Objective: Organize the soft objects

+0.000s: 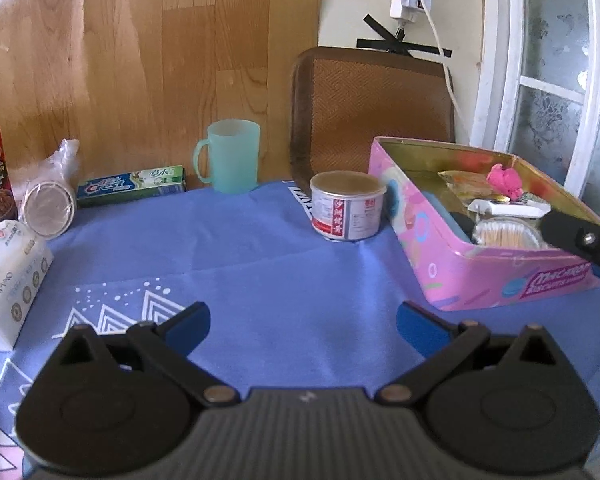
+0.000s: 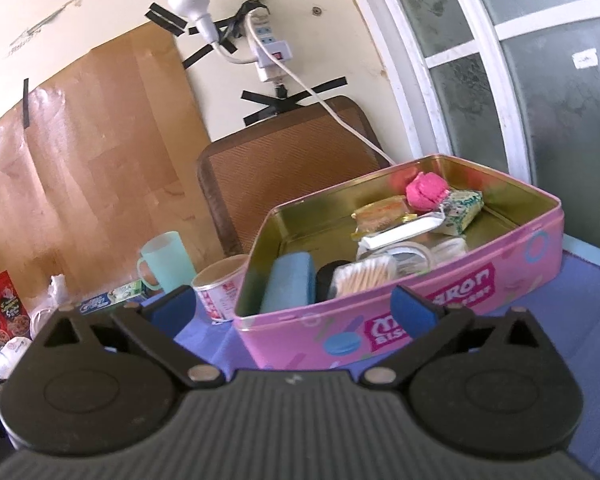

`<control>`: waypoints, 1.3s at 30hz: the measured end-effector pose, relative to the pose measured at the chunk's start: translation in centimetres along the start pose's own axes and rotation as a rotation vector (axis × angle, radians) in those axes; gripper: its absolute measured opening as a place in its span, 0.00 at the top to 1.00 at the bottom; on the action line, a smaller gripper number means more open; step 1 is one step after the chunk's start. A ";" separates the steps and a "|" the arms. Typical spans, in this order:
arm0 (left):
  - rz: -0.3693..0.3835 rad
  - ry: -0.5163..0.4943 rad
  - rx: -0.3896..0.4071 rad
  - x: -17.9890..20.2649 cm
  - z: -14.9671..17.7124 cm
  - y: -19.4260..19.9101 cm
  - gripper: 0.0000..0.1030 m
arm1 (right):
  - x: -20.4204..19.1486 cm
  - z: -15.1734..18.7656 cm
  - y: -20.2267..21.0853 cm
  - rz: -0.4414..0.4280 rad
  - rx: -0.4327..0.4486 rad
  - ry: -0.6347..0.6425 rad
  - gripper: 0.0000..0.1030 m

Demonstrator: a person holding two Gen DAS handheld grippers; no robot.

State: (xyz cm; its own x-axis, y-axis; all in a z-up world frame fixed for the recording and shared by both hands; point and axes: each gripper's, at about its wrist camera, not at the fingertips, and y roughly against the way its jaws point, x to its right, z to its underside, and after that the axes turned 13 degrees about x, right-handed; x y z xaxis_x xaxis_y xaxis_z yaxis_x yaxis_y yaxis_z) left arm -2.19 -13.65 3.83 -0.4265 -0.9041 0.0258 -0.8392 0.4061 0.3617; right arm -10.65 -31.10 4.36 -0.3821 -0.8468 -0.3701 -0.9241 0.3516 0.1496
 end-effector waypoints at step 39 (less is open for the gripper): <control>-0.038 -0.093 -0.102 2.1 0.4 0.1 0.00 | 0.1 0.2 0.4 0.055 0.028 -0.037 0.00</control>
State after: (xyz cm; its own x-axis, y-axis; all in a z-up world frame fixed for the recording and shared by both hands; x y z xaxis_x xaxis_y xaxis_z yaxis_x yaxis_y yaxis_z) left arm -3.31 -15.46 3.58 -0.4284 -0.9006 -0.0742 -0.8187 0.3521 0.4536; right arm -11.03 -30.94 4.22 -0.4317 -0.8106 -0.3957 -0.9009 0.4089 0.1452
